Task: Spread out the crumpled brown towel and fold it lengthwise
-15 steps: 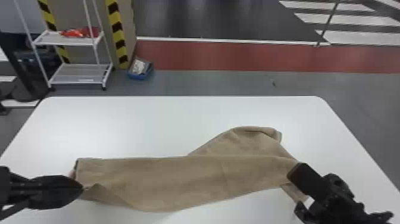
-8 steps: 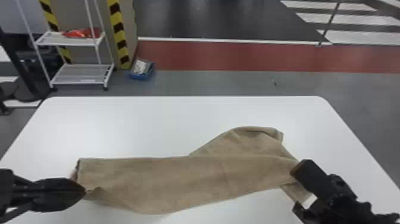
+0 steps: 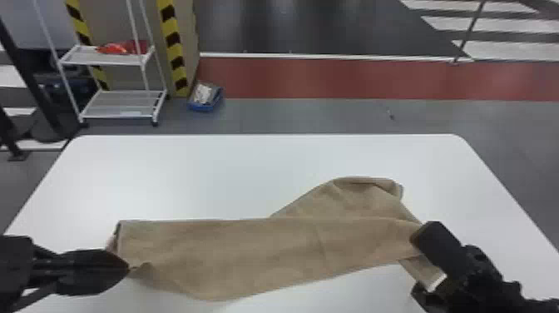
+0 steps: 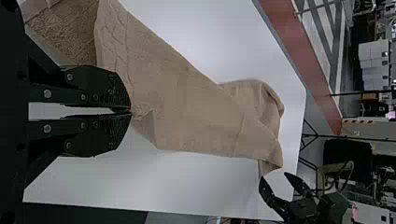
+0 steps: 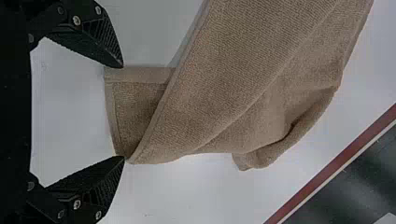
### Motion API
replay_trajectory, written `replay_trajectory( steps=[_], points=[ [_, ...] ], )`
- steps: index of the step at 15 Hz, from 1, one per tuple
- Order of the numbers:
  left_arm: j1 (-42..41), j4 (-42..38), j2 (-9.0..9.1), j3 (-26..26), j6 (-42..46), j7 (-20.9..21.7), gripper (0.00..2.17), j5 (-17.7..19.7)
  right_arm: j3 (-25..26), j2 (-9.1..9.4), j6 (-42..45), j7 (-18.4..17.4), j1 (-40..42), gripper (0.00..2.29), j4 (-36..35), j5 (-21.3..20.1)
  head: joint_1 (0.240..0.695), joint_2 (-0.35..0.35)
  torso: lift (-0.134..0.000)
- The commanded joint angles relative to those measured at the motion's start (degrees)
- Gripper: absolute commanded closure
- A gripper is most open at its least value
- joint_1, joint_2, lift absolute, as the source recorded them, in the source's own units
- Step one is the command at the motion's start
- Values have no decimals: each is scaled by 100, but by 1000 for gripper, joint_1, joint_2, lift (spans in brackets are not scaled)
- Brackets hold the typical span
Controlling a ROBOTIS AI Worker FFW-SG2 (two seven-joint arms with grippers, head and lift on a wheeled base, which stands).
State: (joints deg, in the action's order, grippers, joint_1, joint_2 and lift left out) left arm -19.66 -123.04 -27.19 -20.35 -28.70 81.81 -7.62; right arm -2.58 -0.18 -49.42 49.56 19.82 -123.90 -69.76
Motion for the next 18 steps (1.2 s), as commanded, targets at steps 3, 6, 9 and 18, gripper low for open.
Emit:
replay_trajectory(
  steps=[3,6,9,18],
  points=[
    [15,53,-32,31,62,2,1052,-3,-85,23,-170,54,-136,255,270,-46,695,-42,-128],
    [41,158,-76,31,185,-7,1052,-3,100,23,-188,124,-153,370,252,-46,695,-43,-128],
    [85,211,-94,66,220,-16,1052,-3,241,23,-311,300,-224,677,314,-125,695,-54,-128],
    [112,404,-190,75,413,-42,1052,6,882,23,-592,370,-347,596,199,6,695,-131,-128]
  ],
)
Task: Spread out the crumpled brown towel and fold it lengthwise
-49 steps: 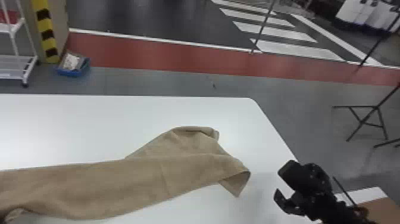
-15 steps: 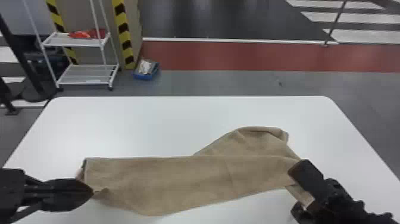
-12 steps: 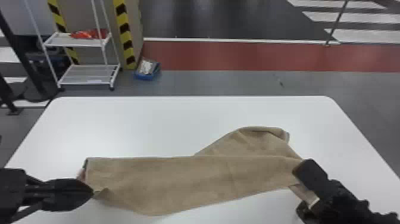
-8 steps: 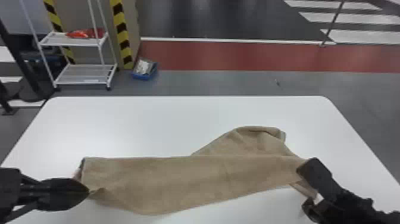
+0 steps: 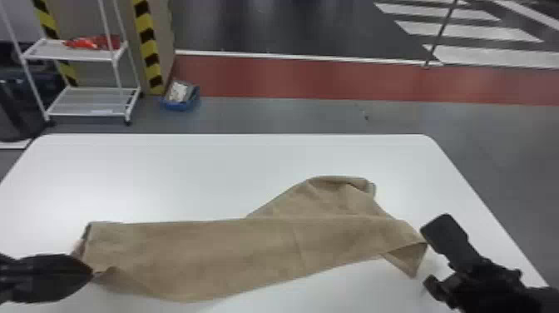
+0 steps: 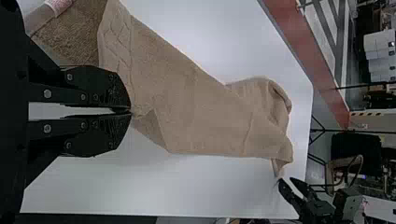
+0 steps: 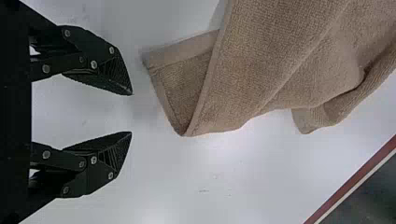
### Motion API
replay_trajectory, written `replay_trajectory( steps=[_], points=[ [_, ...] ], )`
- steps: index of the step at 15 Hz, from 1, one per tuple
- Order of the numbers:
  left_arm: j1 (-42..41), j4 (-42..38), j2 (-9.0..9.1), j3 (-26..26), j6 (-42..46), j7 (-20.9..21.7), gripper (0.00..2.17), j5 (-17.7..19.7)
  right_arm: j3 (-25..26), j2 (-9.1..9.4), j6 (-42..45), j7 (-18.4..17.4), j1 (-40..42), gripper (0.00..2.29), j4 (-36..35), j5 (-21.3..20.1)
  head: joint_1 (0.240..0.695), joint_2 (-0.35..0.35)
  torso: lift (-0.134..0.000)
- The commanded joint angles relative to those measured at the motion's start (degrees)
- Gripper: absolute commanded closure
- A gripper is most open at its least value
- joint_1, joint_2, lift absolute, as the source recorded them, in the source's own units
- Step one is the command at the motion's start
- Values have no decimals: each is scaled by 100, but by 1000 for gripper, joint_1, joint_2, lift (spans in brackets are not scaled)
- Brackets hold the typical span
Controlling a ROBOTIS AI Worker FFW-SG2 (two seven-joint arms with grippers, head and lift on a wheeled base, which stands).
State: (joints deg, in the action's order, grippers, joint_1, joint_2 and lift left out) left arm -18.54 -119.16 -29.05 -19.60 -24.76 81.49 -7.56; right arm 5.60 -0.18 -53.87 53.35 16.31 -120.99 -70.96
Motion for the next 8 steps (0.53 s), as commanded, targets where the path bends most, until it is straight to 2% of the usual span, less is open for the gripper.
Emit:
replay_trajectory(
  steps=[1,3,5,8],
  points=[
    [9,16,-4,0,1,-11,1052,0,126,23,-252,-18,57,400,-276,328,695,-145,-128],
    [26,16,-4,26,1,-11,1052,0,293,23,-797,-115,154,363,-592,1049,695,-151,-128],
    [61,33,-4,70,18,-2,1052,0,442,23,-1306,-413,154,360,-707,1734,695,-156,-128],
    [79,25,-4,132,1,33,1052,-9,434,23,-1886,-906,-75,360,-663,2139,695,-167,-128]
  ],
)
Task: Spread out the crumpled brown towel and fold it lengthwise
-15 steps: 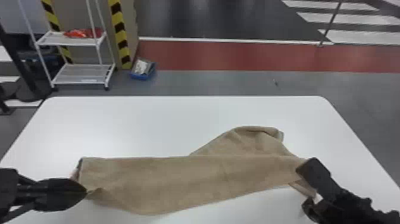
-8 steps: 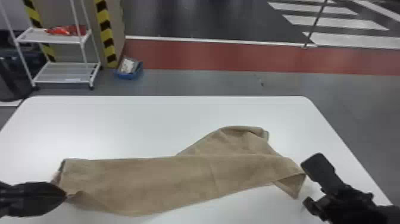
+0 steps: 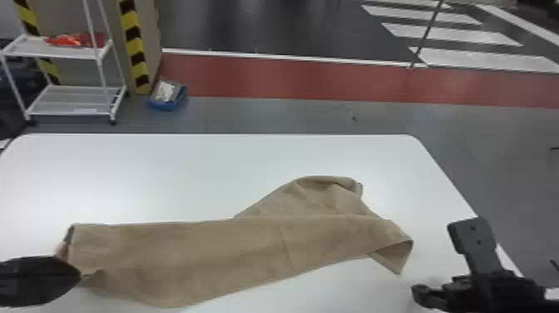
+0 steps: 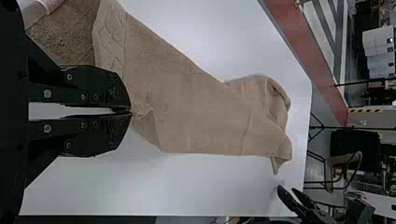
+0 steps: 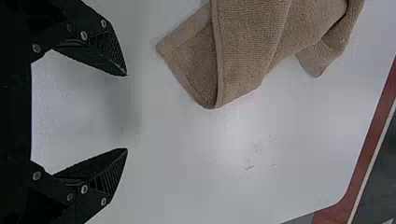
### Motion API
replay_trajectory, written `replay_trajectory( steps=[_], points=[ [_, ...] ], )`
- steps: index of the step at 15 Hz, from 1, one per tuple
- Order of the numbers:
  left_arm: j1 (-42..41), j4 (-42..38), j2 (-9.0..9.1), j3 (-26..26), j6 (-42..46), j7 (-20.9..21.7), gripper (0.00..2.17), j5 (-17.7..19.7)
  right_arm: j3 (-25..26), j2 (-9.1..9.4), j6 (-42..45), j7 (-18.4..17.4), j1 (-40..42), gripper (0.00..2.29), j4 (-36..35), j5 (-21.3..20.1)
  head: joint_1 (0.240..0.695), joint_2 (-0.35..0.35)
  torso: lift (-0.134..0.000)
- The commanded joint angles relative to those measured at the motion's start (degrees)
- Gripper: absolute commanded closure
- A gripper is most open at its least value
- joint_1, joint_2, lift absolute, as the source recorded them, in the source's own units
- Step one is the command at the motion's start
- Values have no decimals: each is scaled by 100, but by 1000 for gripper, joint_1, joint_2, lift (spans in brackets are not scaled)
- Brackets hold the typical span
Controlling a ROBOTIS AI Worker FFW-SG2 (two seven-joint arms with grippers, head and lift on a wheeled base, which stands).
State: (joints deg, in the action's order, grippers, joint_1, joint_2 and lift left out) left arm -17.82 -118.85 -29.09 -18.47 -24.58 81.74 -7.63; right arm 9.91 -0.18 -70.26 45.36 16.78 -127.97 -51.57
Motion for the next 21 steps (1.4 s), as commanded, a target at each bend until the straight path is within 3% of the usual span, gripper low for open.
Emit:
replay_trajectory(
  steps=[1,4,9,12,21],
  points=[
    [6,-6,-18,27,1,9,1052,-2,11,23,-388,-238,-237,360,79,341,695,-171,-128],
    [6,2,-61,36,54,35,1052,-2,54,23,-617,-387,-500,360,114,815,695,-176,-128],
    [-2,11,-105,27,54,62,1052,7,19,23,-933,-449,-720,360,9,1105,695,-140,-128],
    [-2,20,-132,36,71,70,1052,16,46,23,-1003,-449,-738,360,-44,1123,695,-121,-128],
    [6,99,-132,106,142,114,1052,16,177,23,-300,-519,-1115,367,853,1220,695,-138,-128]
  ],
)
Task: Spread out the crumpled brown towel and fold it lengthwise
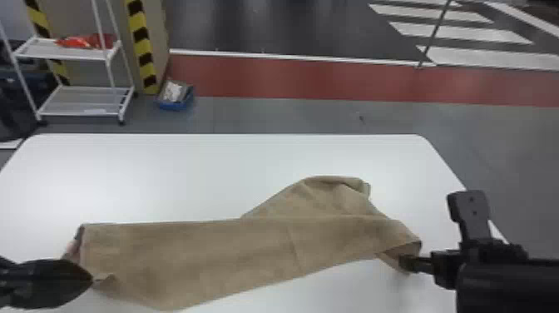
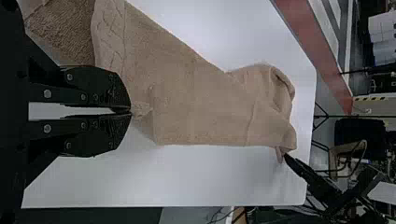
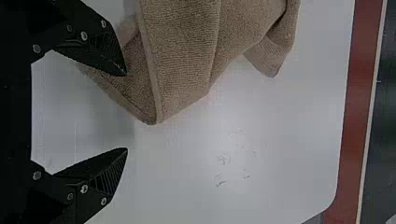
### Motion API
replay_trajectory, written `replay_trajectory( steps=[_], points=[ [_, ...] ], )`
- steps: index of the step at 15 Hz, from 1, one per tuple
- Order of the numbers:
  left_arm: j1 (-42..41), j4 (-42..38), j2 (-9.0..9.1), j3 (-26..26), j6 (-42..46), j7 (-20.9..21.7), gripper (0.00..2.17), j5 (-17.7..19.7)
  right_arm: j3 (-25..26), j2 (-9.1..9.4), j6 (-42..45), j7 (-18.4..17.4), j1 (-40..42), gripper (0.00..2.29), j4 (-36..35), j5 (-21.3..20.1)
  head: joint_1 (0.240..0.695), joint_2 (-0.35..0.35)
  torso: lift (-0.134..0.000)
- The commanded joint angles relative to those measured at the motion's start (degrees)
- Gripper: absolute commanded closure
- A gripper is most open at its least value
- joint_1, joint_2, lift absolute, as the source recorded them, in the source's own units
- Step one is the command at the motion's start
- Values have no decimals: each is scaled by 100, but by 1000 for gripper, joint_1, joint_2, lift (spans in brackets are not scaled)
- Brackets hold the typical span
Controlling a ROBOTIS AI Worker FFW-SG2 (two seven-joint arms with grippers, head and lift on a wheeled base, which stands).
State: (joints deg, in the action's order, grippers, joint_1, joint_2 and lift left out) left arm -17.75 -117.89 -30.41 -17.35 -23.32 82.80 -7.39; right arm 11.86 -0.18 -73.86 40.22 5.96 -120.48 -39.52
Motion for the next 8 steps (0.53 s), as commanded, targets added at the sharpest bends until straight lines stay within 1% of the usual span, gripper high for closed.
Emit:
replay_trajectory(
  steps=[1,3,4,5,7,8],
  points=[
    [0,3,0,-5,15,17,1052,-9,-26,23,112,-6,-33,373,147,15,695,-138,-128],
    [0,3,0,-5,-2,25,1052,-17,-17,23,95,-6,-33,475,165,15,695,-132,-128],
    [0,12,0,-5,-2,25,1052,-17,0,23,77,3,-33,616,165,-20,695,-130,-128],
    [0,12,0,4,-2,25,1052,-26,9,23,77,3,-24,792,156,-38,695,-130,-128],
    [0,12,9,4,15,25,1052,-35,36,23,60,-6,-15,1322,147,-38,695,-135,-128],
    [0,12,0,12,15,25,1052,-35,44,23,60,-6,-15,1426,130,-38,695,-137,-128]
  ],
)
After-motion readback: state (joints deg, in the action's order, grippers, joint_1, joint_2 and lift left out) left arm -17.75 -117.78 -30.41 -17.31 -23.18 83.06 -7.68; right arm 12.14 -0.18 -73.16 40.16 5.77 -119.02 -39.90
